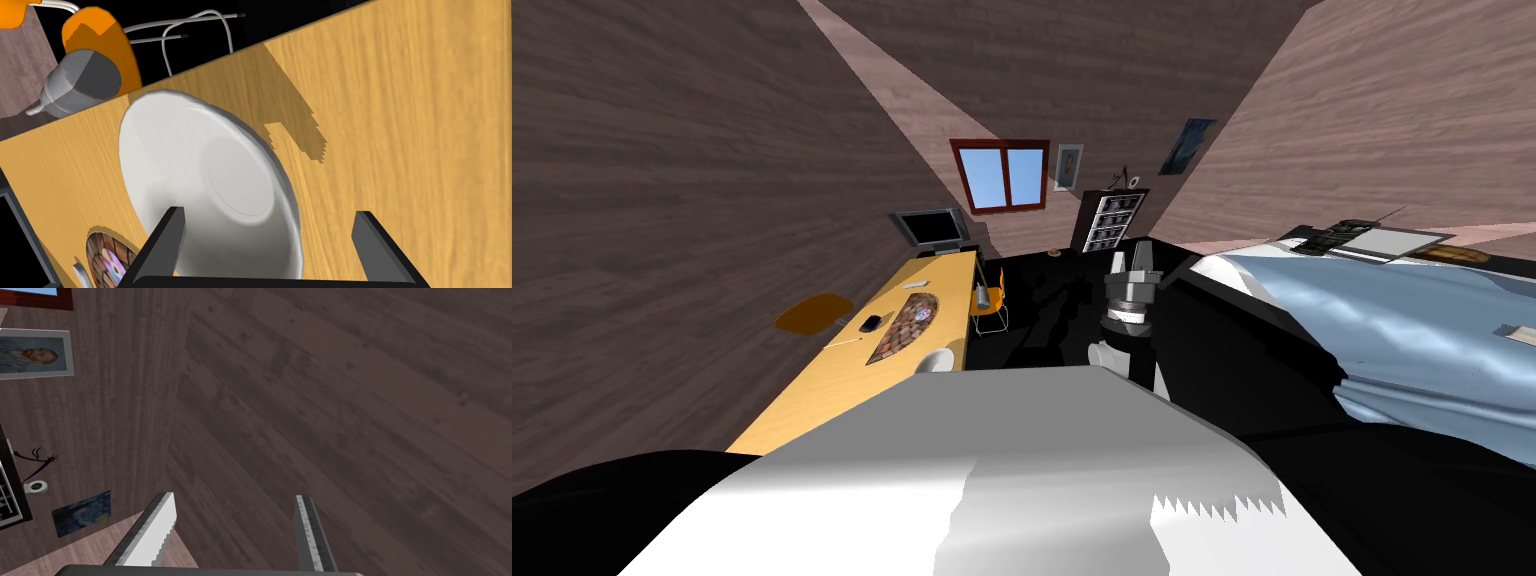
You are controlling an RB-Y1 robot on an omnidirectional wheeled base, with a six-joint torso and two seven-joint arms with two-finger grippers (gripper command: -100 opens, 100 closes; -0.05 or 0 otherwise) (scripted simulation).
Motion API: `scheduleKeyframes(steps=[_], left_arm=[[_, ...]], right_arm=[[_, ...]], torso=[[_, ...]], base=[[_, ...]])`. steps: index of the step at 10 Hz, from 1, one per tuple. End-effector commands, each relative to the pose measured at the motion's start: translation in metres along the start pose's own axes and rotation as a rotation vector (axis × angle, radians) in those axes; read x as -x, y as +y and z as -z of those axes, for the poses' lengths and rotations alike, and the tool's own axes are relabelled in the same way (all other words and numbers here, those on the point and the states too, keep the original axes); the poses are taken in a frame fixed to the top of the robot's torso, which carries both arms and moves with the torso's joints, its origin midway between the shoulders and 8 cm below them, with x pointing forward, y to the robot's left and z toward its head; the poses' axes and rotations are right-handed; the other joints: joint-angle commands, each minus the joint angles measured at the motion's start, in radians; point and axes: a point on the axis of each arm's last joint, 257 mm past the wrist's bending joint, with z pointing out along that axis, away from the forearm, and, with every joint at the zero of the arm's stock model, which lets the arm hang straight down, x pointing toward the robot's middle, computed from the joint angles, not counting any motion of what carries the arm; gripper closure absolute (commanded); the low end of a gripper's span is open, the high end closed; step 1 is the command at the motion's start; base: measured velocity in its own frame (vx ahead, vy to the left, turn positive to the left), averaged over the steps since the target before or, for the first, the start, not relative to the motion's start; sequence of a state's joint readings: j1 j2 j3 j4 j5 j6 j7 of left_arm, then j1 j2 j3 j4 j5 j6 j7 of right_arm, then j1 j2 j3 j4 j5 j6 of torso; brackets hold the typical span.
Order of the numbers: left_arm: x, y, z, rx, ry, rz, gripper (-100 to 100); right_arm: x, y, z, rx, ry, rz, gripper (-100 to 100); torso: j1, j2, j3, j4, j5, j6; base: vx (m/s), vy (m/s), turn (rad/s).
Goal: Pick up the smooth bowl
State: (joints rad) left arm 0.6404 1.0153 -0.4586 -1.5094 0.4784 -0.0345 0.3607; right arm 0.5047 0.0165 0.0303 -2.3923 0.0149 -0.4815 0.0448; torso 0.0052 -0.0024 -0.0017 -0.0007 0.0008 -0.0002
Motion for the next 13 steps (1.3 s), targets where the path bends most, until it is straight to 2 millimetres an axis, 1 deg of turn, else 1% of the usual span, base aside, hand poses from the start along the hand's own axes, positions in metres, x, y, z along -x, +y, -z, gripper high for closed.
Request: scheduleKeyframes(steps=[1,2,3,5,8,9,10,11,13], left_arm=[[0.000,0.000,0.000,0.000,0.000,0.000,-100],[0.002,0.001,0.000,0.002,-0.002,0.003,0],[0.011,-0.004,-0.008,0.003,-0.027,0.034,-100],[0.019,-0.008,-0.016,0.004,-0.050,0.066,-100],[0.035,-0.018,-0.032,0.005,-0.094,0.134,-100],[0.039,-0.020,-0.035,0.006,-0.104,0.152,-100],[0.036,-0.018,-0.034,0.005,-0.097,0.139,-100],[0.036,-0.018,-0.034,0.006,-0.099,0.142,100],[0.036,-0.016,-0.034,0.009,-0.099,0.143,100]], right_arm=[[0.000,0.000,0.000,0.000,0.000,0.000,0],[0.000,0.000,0.000,0.000,0.000,0.000,0],[0.000,0.000,0.000,0.000,0.000,0.000,0],[0.000,0.000,0.000,0.000,0.000,0.000,0],[0.000,0.000,0.000,0.000,0.000,0.000,0],[0.000,0.000,0.000,0.000,0.000,0.000,0],[0.000,0.000,0.000,0.000,0.000,0.000,0],[0.000,0.000,0.000,0.000,0.000,0.000,0],[0.000,0.000,0.000,0.000,0.000,0.000,0]], torso=[[0.000,0.000,0.000,0.000,0.000,0.000],[-0.002,0.002,0.001,0.000,0.000,0.000],[-0.004,0.003,0.002,0.001,-0.001,0.000],[-0.004,0.011,0.006,0.003,-0.001,0.001],[-0.005,0.015,0.009,0.003,-0.001,0.001],[-0.005,0.015,0.009,0.004,-0.001,0.000],[-0.004,0.014,0.008,0.003,-0.001,0.000],[-0.004,0.009,0.006,0.002,-0.001,-0.001],[-0.004,0.004,0.003,0.002,-0.001,0.000]], base=[[0.019,0.025,-0.003],[0.004,0.006,-0.001],[-0.090,0.010,-0.282],[-0.149,0.013,-0.249],[-0.171,-0.009,-0.270],[-0.142,-0.013,-0.186],[-0.058,-0.006,-0.029],[-0.012,-0.001,0.007],[-0.005,-0.001,0.005]])
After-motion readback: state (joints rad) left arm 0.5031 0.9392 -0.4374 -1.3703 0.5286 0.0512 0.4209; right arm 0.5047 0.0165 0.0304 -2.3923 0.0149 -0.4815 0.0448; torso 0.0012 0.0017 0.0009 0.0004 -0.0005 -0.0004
